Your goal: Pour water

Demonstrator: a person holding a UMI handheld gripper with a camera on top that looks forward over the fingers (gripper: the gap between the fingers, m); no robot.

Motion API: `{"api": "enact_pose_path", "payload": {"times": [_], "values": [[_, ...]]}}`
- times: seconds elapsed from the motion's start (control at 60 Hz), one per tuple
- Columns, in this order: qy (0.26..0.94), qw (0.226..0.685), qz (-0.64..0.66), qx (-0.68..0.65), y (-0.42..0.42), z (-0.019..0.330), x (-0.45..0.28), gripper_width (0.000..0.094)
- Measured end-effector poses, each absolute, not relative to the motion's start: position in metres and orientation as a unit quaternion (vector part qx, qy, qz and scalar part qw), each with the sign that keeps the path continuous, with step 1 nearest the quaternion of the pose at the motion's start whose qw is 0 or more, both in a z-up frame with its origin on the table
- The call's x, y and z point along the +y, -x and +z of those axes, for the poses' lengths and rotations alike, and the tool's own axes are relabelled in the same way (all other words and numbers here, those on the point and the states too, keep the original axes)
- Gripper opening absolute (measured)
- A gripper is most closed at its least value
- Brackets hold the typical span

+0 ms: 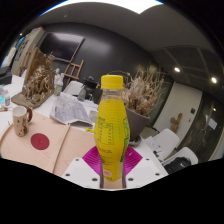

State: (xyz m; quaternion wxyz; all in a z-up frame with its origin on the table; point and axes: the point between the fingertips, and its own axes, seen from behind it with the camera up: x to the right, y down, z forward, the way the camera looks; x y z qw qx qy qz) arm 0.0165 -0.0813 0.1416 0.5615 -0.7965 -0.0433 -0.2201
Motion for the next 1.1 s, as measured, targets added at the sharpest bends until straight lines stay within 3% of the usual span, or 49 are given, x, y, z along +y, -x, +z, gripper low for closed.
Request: {"api": "enact_pose_path", "payload": {"times": [0.183, 0.367, 0.733, 0.933, 1.1], "values": [[0.732, 0.553, -0.352, -0.184, 0.05, 0.229, -0.032, 0.0243], [0.611, 0.502, -0.485, -0.373, 0.139, 0.264, 0.016, 0.0243], [0.374, 0.326, -0.612, -0.616, 0.225, 0.185, 0.059, 0.0243], [0.424, 0.339, -0.586, -0.601, 0.22, 0.179, 0.06, 0.0244], [0.604, 0.45, -0.451, -0.479, 0.213, 0.198, 0.048, 0.0247]]}}
